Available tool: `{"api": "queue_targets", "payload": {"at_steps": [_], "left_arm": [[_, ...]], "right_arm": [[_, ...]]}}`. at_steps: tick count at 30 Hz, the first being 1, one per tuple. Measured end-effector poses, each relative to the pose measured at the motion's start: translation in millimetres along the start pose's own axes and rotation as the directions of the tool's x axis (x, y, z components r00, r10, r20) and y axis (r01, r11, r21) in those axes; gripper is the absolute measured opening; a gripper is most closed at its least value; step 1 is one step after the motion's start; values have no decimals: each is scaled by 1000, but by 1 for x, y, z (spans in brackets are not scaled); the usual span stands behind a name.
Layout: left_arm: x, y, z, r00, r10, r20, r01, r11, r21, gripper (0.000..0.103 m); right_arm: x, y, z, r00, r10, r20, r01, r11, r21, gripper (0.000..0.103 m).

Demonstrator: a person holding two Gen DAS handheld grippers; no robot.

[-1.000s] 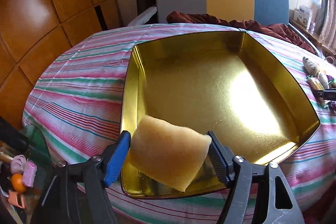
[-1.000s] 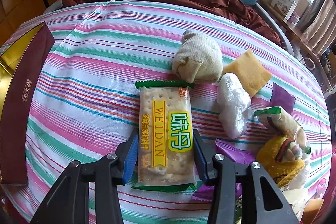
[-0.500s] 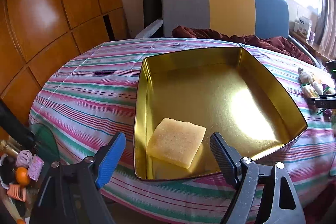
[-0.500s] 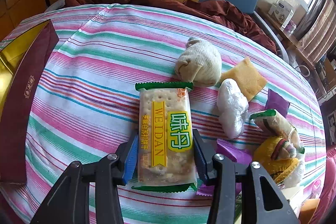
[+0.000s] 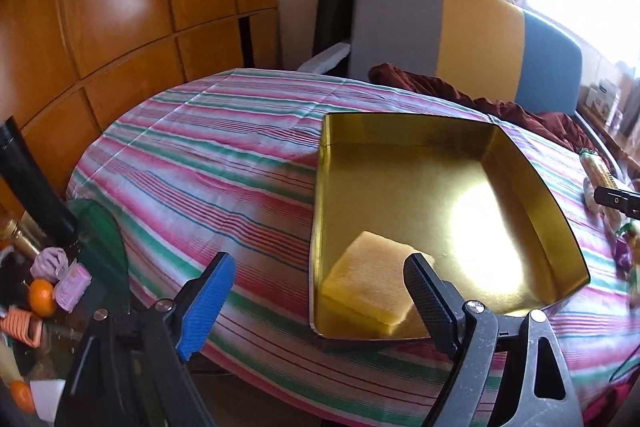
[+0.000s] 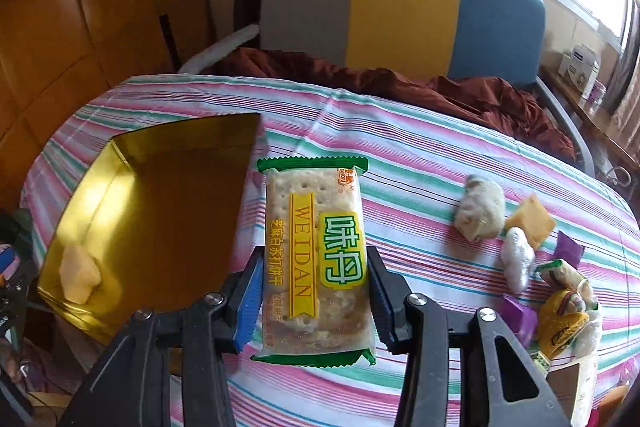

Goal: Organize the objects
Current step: 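Grasp the WEIDAN cracker packet with the right tool and release it into the tray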

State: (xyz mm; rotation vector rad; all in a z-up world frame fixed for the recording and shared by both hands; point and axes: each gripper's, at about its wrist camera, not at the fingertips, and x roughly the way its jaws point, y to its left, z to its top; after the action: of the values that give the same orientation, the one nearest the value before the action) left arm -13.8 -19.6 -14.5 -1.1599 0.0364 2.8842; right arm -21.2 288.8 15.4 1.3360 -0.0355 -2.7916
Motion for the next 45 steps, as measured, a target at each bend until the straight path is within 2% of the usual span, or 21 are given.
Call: {"api": "queue_targets", "payload": {"at_steps": [5, 13, 29, 36, 41, 45], "left_arm": [[-4, 19, 1, 999, 32, 17, -31, 998, -46, 88], [-3, 31, 3, 998, 49, 26, -47, 996, -73, 90], [-6, 17, 1, 998, 52, 34, -50, 997, -64, 90], [-10, 14, 2, 996, 70, 54, -67, 997, -46, 90], [-16, 10, 3, 994, 82, 79, -80, 996, -28, 92], [-22, 7, 5, 991, 84, 102, -83, 997, -9, 92]], "right_arm": [[11, 60, 0, 994, 106, -22, -107, 992, -67, 47], [39, 112, -15, 985, 149, -87, -157, 982, -103, 47], [60, 128, -27, 974, 175, -140, -187, 979, -76, 47], [71, 140, -35, 951, 240, -192, -256, 965, -61, 48], [65, 137, -37, 943, 287, -171, -300, 952, -55, 50], [52, 124, -35, 948, 290, -132, -296, 955, -32, 50]]}}
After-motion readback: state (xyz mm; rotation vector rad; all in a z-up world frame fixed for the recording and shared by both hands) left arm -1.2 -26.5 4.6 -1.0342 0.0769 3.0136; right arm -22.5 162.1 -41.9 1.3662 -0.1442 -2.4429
